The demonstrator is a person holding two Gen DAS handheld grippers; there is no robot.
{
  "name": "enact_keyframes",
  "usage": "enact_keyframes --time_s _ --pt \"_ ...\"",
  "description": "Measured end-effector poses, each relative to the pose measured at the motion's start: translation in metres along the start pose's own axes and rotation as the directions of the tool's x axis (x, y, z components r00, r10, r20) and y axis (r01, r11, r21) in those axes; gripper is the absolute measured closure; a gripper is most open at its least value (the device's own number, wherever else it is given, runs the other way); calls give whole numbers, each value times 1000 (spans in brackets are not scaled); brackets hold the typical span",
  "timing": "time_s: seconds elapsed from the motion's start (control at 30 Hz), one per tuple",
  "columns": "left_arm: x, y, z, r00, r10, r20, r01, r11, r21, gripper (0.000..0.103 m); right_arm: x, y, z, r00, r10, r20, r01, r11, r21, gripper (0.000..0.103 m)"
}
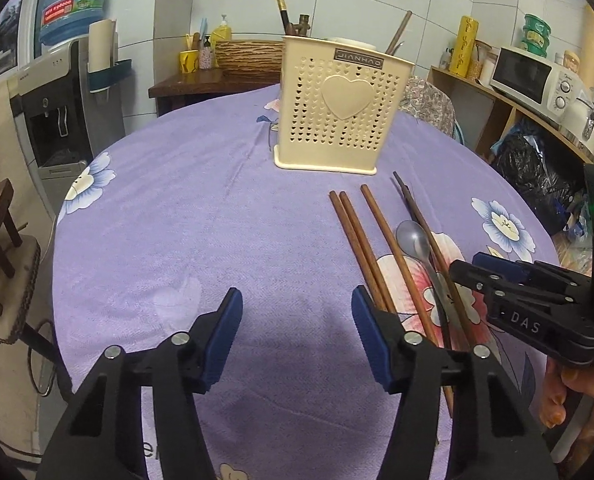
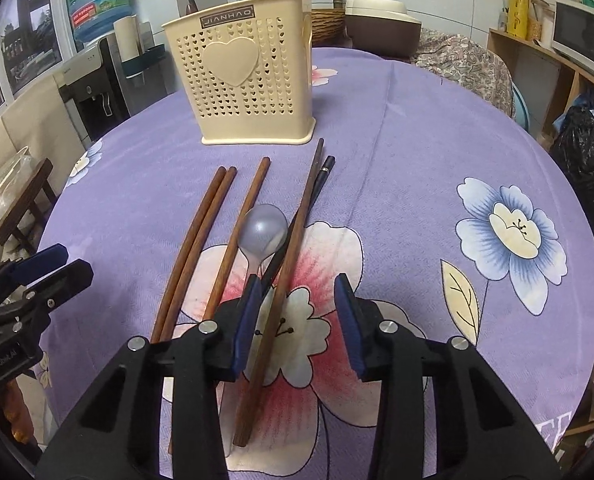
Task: Organize utensils
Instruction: 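Withdraw both tools from the holder toward the remaining chopsticks, then grasp the clear plastic spoon with right tool while left tool moves toward brown chopsticks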
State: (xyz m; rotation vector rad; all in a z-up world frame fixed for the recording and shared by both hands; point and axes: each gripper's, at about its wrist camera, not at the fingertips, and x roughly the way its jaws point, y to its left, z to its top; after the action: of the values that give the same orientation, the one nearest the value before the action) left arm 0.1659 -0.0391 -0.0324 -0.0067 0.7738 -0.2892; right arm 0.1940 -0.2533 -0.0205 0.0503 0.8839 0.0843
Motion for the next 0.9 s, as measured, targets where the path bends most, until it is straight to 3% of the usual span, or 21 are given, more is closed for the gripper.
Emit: enact_keyframes --time_s 0.23,0.43,0.57,0.9 --pt "2 -5 2 1000 3 -3 -3 1000 10 52 4 13 10 998 58 -8 -59 997 -51 64" --pt "-2 5 2 1000 27 -2 -27 1000 -3 52 9 25 8 999 28 -32 -31 995 -96 65" --pt "-1 3 2 1000 22 -4 -22 1000 1 52 9 33 4 999 18 -31 -22 992 -124 79" --pt "0 -4 2 1000 11 -9 -11 1000 10 52 17 30 1 998 16 -60 -20 997 -71 94"
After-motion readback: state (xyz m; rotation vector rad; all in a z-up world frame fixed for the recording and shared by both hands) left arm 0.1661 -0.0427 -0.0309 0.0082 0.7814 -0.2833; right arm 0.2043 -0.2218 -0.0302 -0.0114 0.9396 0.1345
